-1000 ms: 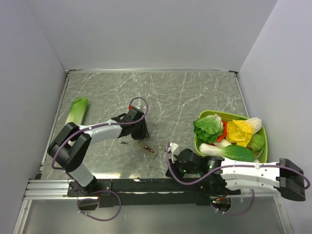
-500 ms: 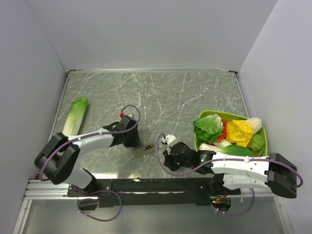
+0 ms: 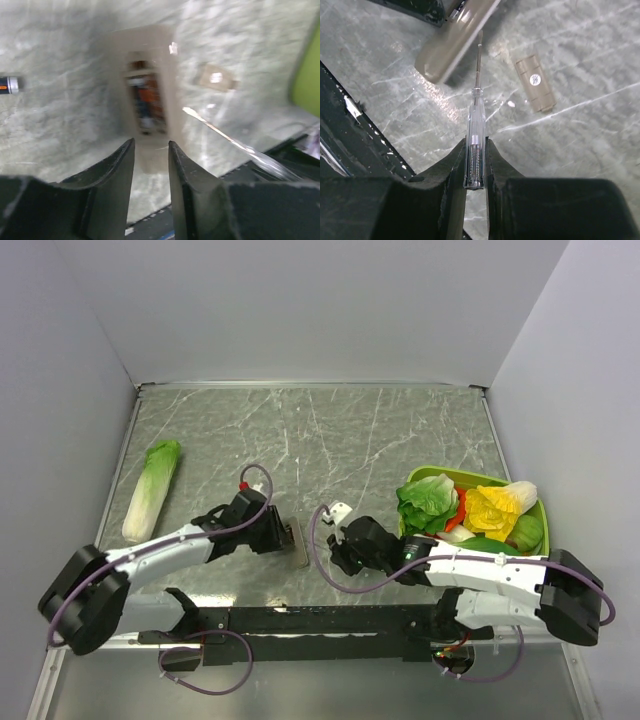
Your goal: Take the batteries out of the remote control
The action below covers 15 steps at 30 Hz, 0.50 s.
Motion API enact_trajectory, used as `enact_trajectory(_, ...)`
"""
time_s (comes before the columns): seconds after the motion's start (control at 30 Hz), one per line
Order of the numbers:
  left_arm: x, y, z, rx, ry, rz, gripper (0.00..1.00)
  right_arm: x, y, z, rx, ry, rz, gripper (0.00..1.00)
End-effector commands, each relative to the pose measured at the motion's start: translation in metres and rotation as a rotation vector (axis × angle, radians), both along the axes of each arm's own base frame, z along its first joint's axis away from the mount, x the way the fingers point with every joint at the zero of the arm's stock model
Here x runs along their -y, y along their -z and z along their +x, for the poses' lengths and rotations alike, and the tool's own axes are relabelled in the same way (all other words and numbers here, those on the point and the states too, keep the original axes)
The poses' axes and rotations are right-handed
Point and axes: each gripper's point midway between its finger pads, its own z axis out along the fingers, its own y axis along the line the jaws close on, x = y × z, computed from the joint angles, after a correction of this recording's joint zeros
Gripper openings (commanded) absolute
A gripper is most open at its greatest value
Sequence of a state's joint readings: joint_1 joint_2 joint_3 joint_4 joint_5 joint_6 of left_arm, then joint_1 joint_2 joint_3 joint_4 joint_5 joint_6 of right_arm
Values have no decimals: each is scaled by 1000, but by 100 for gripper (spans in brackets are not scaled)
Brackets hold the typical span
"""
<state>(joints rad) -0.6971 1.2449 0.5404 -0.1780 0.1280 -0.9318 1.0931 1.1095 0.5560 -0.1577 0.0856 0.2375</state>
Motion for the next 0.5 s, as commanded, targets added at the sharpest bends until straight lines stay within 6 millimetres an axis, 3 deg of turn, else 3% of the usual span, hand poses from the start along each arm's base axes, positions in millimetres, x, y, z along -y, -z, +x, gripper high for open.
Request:
enact_trajectory(0.0, 3, -31, 8, 84, -15, -55, 40, 0, -27, 12, 92, -24, -1, 0)
enact_trajectory(0.2, -12, -42, 28, 126, -59, 10, 41, 23, -35, 16, 120, 11, -85, 0)
enact_trajectory(0.33, -21, -46, 41, 155, -99, 41, 41, 5, -46, 4, 164, -162, -13, 0)
enact_trajectory(0.47, -29, -36, 49, 130, -119, 38, 38, -5, -49, 11, 291, -355, -57, 0)
